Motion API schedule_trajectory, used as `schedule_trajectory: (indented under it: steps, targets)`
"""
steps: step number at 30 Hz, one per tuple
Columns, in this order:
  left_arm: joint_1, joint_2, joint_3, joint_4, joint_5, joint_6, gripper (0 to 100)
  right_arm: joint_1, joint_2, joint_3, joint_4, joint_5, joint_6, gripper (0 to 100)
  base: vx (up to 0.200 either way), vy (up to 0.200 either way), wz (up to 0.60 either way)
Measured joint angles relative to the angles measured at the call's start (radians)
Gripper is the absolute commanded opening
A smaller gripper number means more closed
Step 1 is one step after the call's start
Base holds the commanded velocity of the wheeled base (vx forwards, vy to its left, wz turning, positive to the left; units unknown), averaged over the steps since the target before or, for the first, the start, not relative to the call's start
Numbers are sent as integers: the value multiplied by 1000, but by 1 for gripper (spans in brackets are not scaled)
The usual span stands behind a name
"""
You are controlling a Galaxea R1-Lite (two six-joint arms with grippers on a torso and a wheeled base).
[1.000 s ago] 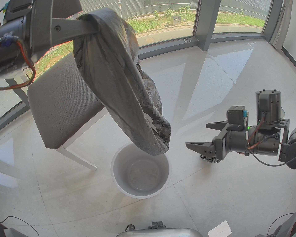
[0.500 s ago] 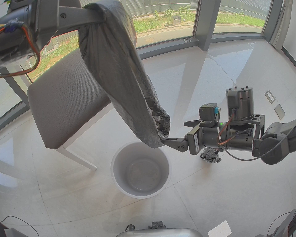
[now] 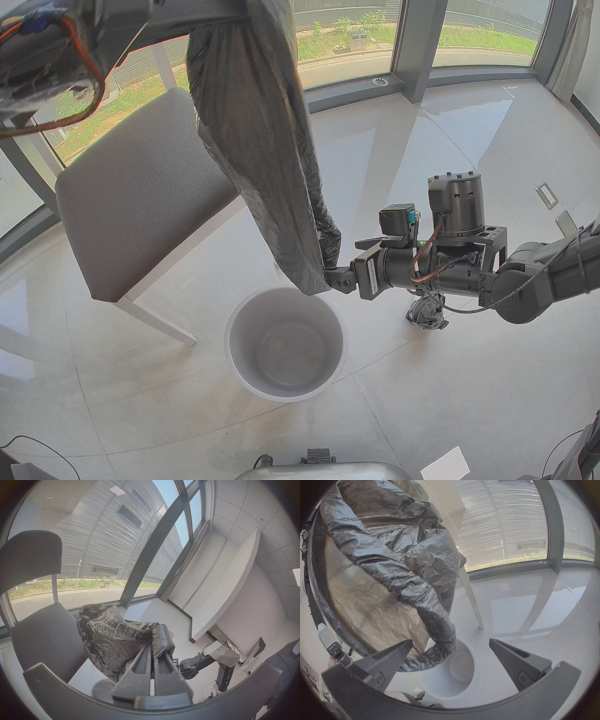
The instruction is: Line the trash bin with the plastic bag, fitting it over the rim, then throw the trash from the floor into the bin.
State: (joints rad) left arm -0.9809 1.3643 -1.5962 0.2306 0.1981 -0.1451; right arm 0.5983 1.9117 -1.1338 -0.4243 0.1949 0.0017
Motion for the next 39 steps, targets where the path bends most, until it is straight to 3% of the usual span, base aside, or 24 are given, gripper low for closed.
schedule_trajectory:
  steps: [10, 23, 24, 39]
  targets:
    - [-2, 3, 3, -2, 0, -21, 0, 4, 51, -110, 6, -26, 33, 100, 0, 0, 0]
    - [-1, 8, 0, -31, 13, -34, 0, 34, 81, -91, 4, -30, 36, 100, 0, 0, 0]
    - [-1, 8, 0, -31, 13, -34, 0, 35, 84, -91, 2, -29, 36, 0, 0, 0, 0]
    - [5, 9, 7, -30, 22, -40, 0, 35, 68, -43, 14, -75, 32, 0, 0, 0, 0]
